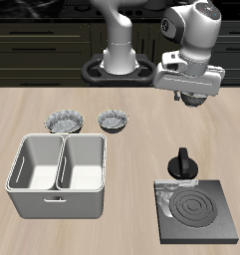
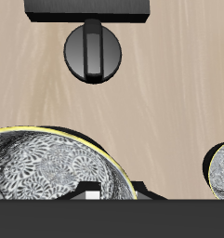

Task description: Place the smallest bowl on the flat stove

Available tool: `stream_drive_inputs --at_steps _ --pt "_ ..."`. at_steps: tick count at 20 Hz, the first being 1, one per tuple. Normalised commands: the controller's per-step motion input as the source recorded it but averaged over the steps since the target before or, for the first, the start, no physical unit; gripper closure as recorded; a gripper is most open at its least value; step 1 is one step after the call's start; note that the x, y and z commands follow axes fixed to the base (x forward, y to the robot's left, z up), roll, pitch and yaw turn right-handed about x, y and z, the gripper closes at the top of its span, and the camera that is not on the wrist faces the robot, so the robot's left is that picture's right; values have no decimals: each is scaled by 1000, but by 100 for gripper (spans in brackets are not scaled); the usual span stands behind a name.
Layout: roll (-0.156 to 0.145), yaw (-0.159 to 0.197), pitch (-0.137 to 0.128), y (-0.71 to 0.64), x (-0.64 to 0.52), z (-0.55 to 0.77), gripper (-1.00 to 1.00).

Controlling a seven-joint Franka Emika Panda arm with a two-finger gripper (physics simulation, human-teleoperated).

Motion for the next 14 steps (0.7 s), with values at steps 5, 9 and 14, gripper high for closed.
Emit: stream_drive_inputs --at_steps 5,9,14 --pt "31 -18 7 46 469 285 100" --pt "-25 -1 8 29 529 273 100" --pt "-10 49 18 87 657 187 100"
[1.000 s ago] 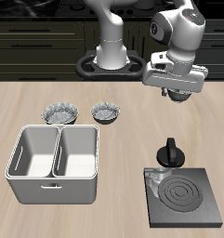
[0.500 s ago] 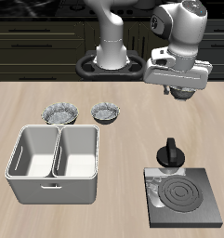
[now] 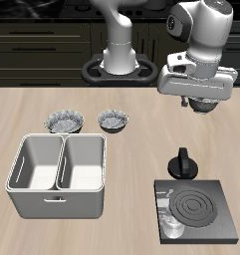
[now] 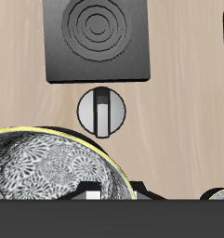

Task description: Place the smallest bowl on the flat stove

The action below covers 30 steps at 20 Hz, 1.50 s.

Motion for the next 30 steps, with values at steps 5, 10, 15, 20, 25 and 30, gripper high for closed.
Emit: stream_drive_inputs --at_steps 5,10,15,20,25,30 --pt "26 49 44 83 539 57 100" --pt "35 56 19 171 564 71 100" --pt "27 29 9 127 471 138 100" --pt "-41 8 -30 -78 571 260 100" --pt "-17 -26 16 -144 355 93 100" --pt "-32 -5 11 -105 297 0 100"
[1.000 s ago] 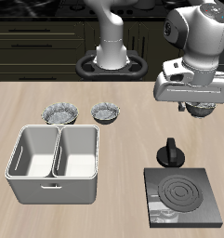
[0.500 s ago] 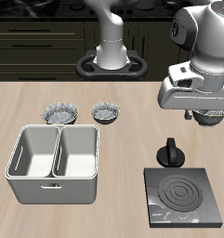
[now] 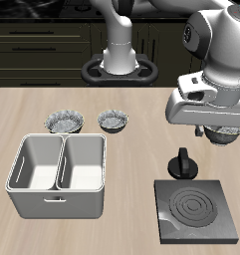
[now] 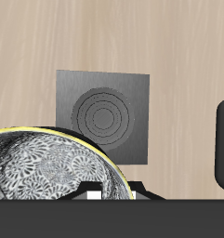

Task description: Place the smallest bowl on the flat stove

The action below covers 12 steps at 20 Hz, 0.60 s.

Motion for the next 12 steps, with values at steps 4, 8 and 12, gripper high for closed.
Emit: stream_drive_inputs --at_steps 4,8,12 --pt "-15 10 -10 -99 350 23 100" --pt "-8 15 -4 -131 245 -51 100" --pt "8 10 27 -29 88 -243 100"
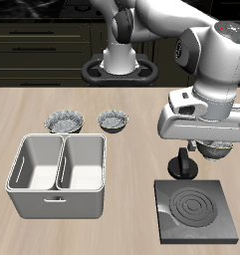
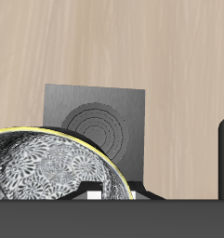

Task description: Place the smallest bowl on the flat stove

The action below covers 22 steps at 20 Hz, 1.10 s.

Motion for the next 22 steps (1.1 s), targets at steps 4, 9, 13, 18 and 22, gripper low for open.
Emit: stream_drive_inputs --at_steps 4,9,13,18,22 --pt "-16 12 41 -102 133 -405 100" --pt "-14 8 36 -66 81 -321 100" --pt "-9 32 31 -33 98 -386 100" --pt "-6 31 3 -32 134 -231 100" --pt "-19 31 -44 -97 230 -148 100"
